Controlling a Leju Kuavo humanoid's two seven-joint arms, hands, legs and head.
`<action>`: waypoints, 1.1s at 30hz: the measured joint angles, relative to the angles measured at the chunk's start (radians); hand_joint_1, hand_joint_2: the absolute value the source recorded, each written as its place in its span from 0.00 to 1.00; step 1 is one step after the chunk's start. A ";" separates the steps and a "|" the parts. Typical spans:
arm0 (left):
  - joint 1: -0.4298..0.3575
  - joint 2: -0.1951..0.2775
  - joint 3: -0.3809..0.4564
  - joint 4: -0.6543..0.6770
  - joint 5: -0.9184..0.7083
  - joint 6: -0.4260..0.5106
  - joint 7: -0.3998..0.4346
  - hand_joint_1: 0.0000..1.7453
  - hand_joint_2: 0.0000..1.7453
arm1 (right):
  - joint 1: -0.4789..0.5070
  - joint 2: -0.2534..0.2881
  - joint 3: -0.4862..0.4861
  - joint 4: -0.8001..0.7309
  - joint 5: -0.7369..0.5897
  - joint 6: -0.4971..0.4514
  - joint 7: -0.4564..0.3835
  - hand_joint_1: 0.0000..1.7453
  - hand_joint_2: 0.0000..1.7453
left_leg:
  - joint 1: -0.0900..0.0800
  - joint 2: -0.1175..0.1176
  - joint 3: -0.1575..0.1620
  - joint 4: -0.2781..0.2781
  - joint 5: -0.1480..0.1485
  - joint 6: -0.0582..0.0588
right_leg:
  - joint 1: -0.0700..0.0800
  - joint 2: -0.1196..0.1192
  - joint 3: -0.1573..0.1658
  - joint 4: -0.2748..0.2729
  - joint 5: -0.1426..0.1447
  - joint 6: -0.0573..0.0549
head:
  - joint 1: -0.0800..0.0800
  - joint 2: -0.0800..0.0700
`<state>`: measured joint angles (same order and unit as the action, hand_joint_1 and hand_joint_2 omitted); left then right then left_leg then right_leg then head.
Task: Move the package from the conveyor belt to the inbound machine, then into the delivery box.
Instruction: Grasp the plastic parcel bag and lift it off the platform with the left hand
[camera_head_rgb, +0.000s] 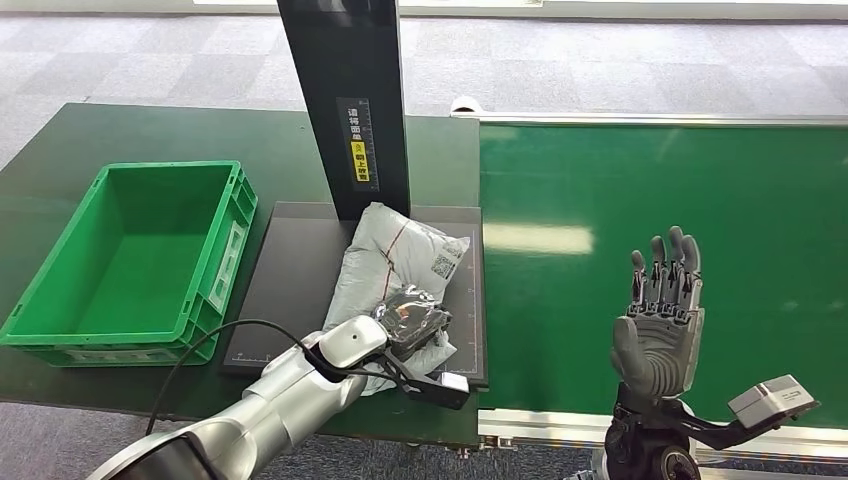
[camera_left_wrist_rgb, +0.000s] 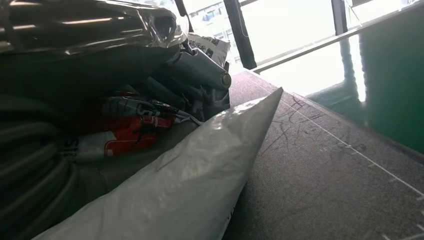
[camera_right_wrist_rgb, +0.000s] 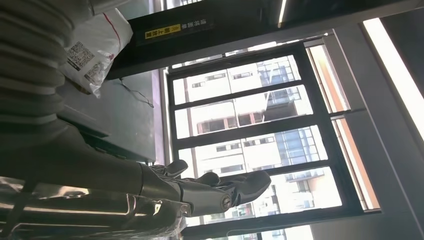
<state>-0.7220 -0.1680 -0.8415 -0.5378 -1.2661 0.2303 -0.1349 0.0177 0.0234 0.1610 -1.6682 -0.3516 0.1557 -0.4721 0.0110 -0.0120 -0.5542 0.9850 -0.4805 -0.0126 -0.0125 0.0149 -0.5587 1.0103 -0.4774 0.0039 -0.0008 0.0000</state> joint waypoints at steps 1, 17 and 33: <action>-0.001 0.000 0.000 0.002 0.003 0.003 -0.003 1.00 1.00 | 0.000 0.000 0.000 0.000 0.000 -0.002 -0.001 0.00 1.00 | 0.000 0.000 0.000 0.000 0.000 0.000 | 0.000 0.000 0.000 0.000 0.000 0.000 | 0.000 0.000; 0.143 0.160 0.230 -0.675 0.292 0.285 -0.077 1.00 1.00 | 0.076 -0.001 -0.014 -0.059 0.023 -0.130 0.005 0.00 1.00 | 0.000 0.000 -0.008 0.000 0.000 0.000 | 0.000 0.000 -0.008 0.001 0.000 0.000 | 0.000 0.000; 0.036 0.399 0.719 -0.670 0.057 0.329 0.068 1.00 1.00 | 0.094 0.001 -0.019 -0.096 0.025 -0.138 0.006 0.00 1.00 | 0.002 0.002 -0.010 0.000 0.003 -0.002 | 0.002 0.001 -0.012 0.001 0.001 -0.002 | 0.000 0.000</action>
<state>-0.6865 0.2311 -0.1220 -1.2080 -1.2089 0.5593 -0.0674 0.1117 0.0243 0.1417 -1.7639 -0.3269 0.0175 -0.4661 0.0130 -0.0104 -0.5646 0.9849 -0.4776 -0.0145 -0.0101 0.0163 -0.5709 1.0117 -0.4762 0.0019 -0.0007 0.0000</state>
